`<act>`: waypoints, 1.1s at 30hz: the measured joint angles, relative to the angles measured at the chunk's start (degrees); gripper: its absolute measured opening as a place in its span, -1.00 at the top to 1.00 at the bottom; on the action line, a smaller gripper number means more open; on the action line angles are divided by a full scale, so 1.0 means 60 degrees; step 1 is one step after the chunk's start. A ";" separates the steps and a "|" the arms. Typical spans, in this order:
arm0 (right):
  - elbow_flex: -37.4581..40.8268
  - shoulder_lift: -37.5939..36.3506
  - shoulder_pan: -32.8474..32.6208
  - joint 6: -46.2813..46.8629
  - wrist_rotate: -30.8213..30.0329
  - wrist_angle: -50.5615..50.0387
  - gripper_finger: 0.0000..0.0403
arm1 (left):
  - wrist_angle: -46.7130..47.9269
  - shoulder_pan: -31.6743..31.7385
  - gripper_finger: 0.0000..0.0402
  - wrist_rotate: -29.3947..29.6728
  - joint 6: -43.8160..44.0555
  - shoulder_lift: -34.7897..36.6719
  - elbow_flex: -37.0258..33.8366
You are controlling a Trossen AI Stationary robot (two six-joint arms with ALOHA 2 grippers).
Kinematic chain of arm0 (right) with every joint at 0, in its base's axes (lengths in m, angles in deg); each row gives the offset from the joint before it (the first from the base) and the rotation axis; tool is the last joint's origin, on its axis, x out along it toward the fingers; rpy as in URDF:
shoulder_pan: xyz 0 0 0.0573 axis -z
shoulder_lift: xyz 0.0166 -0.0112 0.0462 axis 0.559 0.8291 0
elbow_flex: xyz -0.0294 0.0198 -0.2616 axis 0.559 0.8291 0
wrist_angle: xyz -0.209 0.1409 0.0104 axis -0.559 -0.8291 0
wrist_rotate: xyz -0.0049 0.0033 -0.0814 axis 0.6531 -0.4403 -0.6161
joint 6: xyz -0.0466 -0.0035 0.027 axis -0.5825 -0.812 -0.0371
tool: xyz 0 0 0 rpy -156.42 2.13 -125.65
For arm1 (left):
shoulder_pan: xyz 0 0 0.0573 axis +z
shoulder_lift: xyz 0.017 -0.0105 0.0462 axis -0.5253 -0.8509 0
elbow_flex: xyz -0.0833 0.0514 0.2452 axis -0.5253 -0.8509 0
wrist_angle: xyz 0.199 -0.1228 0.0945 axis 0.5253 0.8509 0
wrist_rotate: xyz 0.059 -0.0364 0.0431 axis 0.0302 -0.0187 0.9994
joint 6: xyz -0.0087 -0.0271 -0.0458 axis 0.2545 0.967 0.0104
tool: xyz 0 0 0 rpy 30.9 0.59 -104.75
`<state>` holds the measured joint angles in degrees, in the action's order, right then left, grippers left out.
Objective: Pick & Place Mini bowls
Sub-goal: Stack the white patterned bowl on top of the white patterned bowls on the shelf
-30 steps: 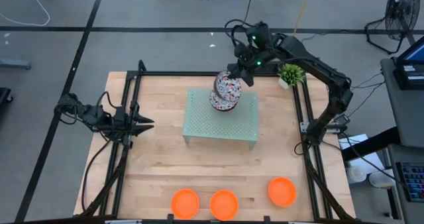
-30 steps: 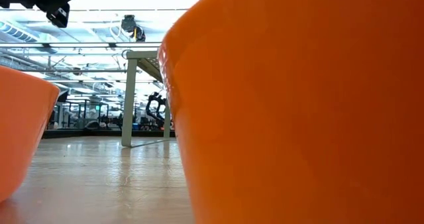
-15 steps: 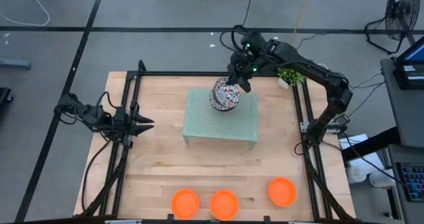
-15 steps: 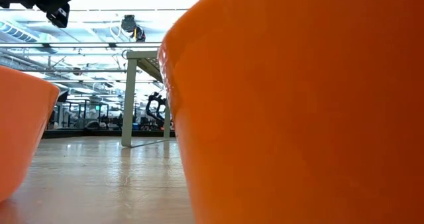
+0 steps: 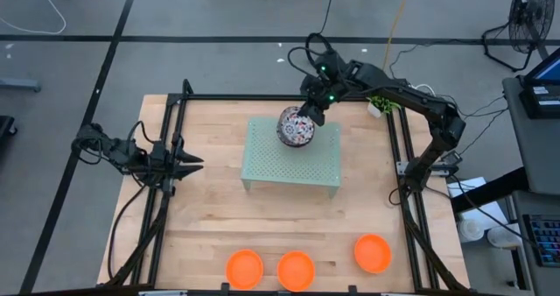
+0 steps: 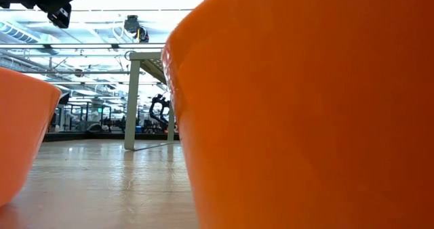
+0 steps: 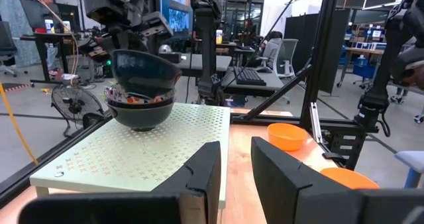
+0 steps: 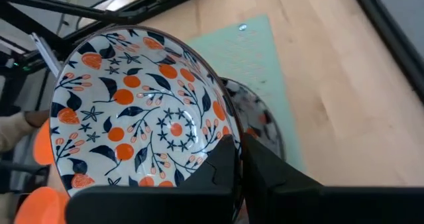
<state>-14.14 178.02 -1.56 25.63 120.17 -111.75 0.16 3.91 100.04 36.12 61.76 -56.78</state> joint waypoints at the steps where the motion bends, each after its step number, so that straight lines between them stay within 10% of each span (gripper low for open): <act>1: 0.0001 0.0000 -0.0012 0.0144 0.0004 0.0018 1.00 | 0.0000 -0.0002 0.56 0.0003 0.0000 0.0000 0.0001; 13: 0.0005 -0.0015 -0.0066 0.1315 -0.1718 0.0072 0.75 | 0.0000 0.0000 0.56 0.0003 0.0000 -0.0001 0.0001; 33: -0.0006 -0.0808 -0.0743 0.0071 -0.1405 0.1151 0.64 | 0.0004 -0.0002 0.56 0.0003 0.0000 -0.0001 0.0001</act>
<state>-14.17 173.17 -6.02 26.06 111.75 -104.84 0.18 3.90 100.05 36.12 61.75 -56.77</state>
